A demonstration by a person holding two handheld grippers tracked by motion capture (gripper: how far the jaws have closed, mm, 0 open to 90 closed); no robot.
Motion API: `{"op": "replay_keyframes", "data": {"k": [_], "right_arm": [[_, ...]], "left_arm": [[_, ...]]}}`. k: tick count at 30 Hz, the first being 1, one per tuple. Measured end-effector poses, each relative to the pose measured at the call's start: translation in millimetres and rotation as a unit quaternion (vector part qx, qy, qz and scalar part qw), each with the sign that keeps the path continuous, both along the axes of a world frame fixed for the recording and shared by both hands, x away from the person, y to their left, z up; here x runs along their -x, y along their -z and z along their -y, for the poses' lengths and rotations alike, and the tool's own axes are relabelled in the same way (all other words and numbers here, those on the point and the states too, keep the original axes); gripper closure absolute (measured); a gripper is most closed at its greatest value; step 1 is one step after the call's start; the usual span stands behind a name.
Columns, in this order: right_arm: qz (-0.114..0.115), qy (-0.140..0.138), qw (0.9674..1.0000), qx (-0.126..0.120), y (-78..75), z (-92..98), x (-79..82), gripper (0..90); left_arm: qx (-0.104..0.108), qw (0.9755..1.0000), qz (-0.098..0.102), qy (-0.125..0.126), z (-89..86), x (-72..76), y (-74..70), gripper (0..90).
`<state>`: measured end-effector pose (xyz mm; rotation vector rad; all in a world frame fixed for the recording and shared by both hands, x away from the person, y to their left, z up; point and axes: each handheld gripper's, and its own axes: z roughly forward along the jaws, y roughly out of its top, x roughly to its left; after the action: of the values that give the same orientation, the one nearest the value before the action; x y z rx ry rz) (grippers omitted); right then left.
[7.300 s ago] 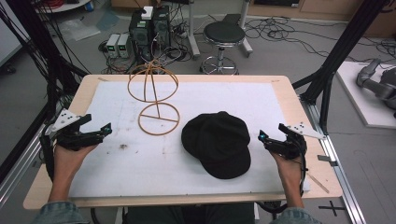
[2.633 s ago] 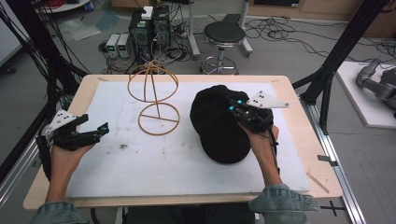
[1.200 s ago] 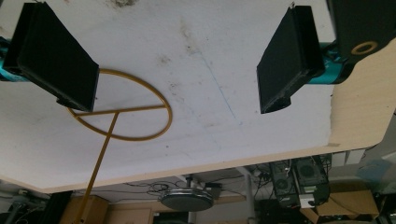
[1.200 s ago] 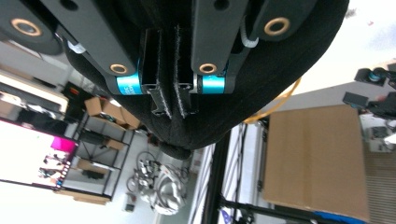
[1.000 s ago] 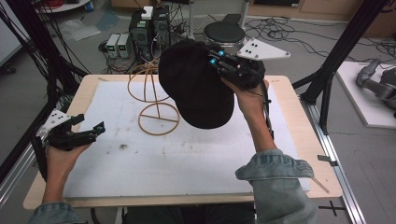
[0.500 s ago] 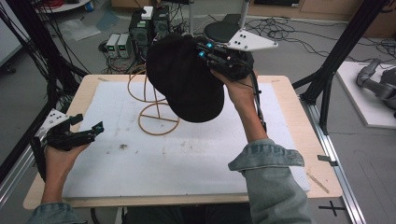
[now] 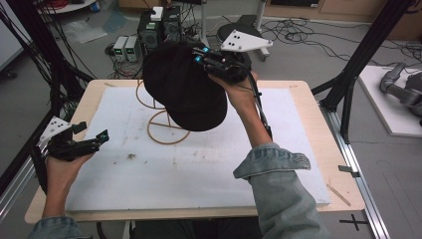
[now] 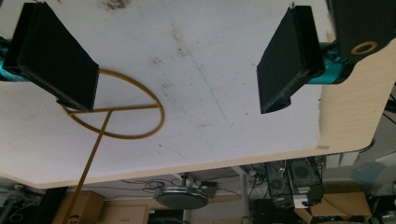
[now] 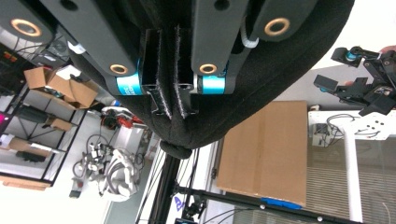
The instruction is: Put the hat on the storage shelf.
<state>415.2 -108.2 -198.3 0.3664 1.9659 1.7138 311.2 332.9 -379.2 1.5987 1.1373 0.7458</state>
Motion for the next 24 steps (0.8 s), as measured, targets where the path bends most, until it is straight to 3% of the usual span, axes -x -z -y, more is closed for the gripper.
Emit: {"op": "replay_keyframes", "data": {"k": [10,24], "right_arm": [[-0.031,-0.004,0.9995,0.006,10.7,-22.7,-15.1,86.6],[-0.061,0.012,0.9977,0.027,24.4,-49.1,-27.8,84.5]], "left_arm": [[0.001,1.0000,0.000,-0.002,-1.4,1.3,0.3,13.5],[0.000,1.0000,-0.001,-0.001,-0.6,0.9,1.0,13.5]]}}
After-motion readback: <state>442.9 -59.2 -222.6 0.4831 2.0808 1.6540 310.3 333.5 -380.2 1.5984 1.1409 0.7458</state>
